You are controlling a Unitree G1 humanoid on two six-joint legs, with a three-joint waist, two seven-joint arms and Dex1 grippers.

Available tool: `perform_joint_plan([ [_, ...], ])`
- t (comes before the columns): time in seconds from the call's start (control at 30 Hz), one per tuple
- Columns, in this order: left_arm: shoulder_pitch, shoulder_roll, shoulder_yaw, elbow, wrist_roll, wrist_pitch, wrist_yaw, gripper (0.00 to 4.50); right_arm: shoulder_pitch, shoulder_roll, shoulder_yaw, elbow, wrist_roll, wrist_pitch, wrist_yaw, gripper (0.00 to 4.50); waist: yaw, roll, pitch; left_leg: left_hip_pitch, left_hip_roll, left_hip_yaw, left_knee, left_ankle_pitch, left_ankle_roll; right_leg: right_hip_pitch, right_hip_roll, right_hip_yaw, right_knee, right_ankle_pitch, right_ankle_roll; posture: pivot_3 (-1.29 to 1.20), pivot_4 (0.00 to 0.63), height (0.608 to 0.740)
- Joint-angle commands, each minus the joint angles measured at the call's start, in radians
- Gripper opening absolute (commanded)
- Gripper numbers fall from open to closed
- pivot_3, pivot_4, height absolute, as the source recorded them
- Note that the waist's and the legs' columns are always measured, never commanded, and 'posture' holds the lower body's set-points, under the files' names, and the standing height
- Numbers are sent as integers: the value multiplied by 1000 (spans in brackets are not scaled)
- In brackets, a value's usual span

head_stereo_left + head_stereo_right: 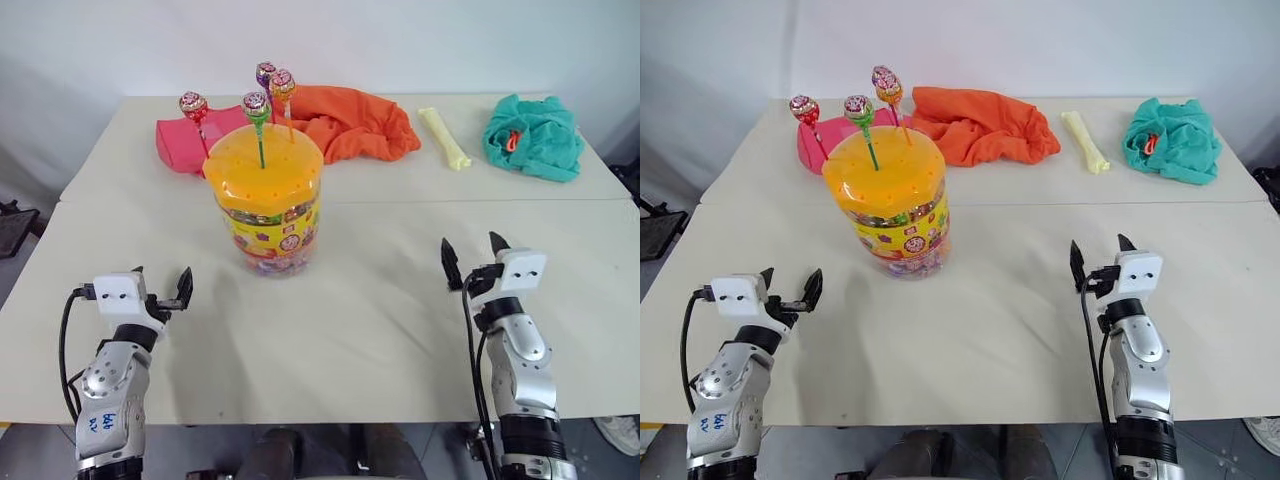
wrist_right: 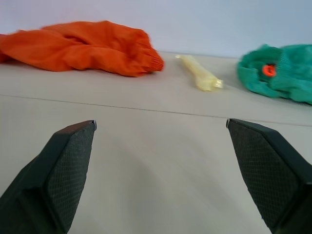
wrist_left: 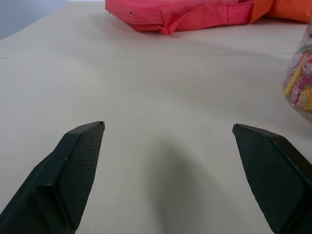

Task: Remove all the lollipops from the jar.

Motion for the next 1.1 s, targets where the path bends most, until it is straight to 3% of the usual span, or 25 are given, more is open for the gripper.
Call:
perform_joint_plan([
  [0.03,18,34,43,-38,-21,-37,-35,4473,-24,-37,20,-33,53,-7,93,4500,-1,0,0,0,0,0,0,0,0,0,0,0,0,0,0,0,150,740],
  [0.13,29,66,101,-53,-174,-64,-185,4473,-25,-88,47,-128,209,78,280,4500,-5,0,0,0,0,0,0,0,0,0,0,0,0,0,0,0,150,740],
  [0.3,11,261,243,22,-401,-7,-461,4473,-37,-245,-10,-305,518,260,544,4500,-8,0,0,0,2,-1,0,0,1,1,0,-1,-2,-1,-1,0,150,740],
  [0.43,22,445,348,149,-601,182,-702,4473,-97,-354,-49,-373,642,315,694,4500,-9,1,1,0,2,-1,0,-1,2,2,0,-2,-3,-1,-2,0,150,740],
  [0.53,9,522,378,251,-617,201,-807,4473,-143,-388,-48,-401,658,325,741,4500,-13,2,1,1,3,-1,-2,-2,2,2,0,-1,-4,-1,-2,0,150,740],
  [0.63,-34,534,380,303,-593,155,-841,4473,-163,-399,-35,-421,644,319,776,4500,-9,2,1,0,4,-2,-3,-2,2,2,0,-3,-5,-1,-3,0,150,740],
  [0.83,-263,482,238,171,-648,190,-811,4473,-194,-368,-34,-414,629,321,736,4500,20,0,2,-3,3,-3,1,-2,2,2,-1,-4,-6,0,-1,0,150,740],
  [1.1,-528,426,89,240,-620,241,-766,4473,-227,-327,-16,-404,627,335,697,4500,-1,0,2,-3,3,-3,0,-2,1,0,0,-4,-5,0,-1,0,150,740],
])
